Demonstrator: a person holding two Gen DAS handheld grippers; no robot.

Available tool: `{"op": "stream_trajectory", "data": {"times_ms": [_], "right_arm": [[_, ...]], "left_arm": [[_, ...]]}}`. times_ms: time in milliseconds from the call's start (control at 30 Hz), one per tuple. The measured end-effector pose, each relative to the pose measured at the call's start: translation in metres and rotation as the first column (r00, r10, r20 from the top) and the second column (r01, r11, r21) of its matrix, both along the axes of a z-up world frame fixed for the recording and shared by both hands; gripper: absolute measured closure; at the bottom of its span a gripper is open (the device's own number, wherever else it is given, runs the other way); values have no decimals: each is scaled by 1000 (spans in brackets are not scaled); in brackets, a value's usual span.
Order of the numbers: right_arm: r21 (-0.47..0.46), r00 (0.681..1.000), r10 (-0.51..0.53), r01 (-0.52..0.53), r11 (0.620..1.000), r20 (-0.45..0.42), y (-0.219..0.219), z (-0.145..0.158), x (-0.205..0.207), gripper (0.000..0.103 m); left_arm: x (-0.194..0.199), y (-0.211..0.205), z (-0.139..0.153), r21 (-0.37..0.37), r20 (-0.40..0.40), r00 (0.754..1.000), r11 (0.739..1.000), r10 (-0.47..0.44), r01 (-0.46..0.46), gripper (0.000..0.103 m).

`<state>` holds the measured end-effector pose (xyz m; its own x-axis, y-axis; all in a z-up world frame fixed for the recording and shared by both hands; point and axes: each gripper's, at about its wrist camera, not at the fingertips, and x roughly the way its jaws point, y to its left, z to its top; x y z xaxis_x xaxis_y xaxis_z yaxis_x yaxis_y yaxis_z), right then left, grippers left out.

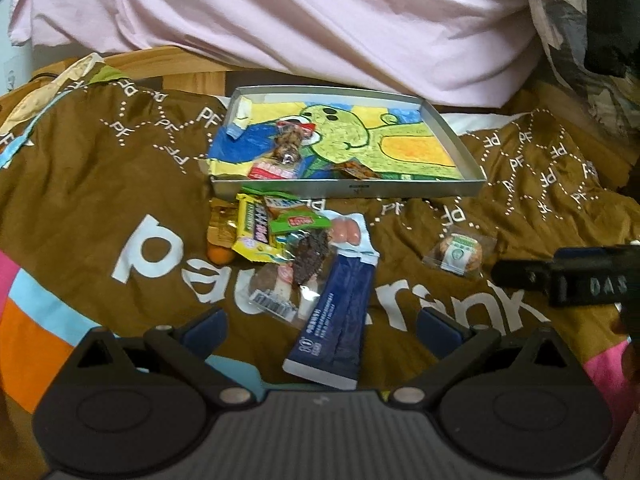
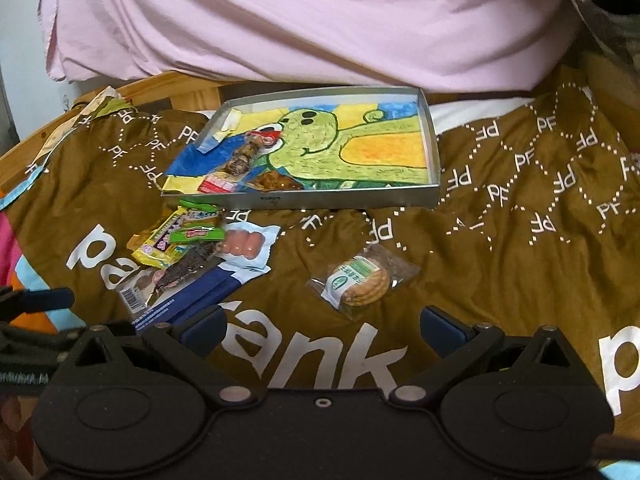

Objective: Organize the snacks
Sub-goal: 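Grasp green-label biscuit packet with right tool while left tool grasps dark-blue stick package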

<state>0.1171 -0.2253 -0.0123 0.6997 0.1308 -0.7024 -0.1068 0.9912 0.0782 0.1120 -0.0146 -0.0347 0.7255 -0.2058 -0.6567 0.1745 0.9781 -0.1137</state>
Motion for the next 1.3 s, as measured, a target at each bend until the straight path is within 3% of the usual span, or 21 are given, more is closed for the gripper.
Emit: {"op": "stream_trajectory", "data": {"times_ms": [233, 533, 900, 1000, 1200, 1300], "right_arm": [[32, 996, 83, -82, 996, -30, -6, -5, 25, 1], [65, 983, 177, -174, 983, -54, -16, -25, 72, 1], [64, 966, 234, -229, 971, -107, -25, -54, 107, 1], [89, 960, 255, -246, 965, -115, -25, -55, 107, 1], [83, 923, 358, -349, 933, -142, -7, -54, 98, 16], [68, 908, 393, -387, 920, -144, 1, -54, 95, 20]], "left_arm": [[8, -8, -3, -34, -7, 997, 997, -72, 71, 0], [40, -32, -20, 26, -87, 970, 973, -227, 230, 0], [64, -29, -36, -62, -158, 955, 967, -252, 246, 1], [68, -25, -35, -89, -170, 954, 968, -249, 236, 10], [67, -20, -34, -96, -176, 960, 975, -216, 202, 25], [68, -17, -34, -106, -182, 963, 978, -197, 180, 28]]}}
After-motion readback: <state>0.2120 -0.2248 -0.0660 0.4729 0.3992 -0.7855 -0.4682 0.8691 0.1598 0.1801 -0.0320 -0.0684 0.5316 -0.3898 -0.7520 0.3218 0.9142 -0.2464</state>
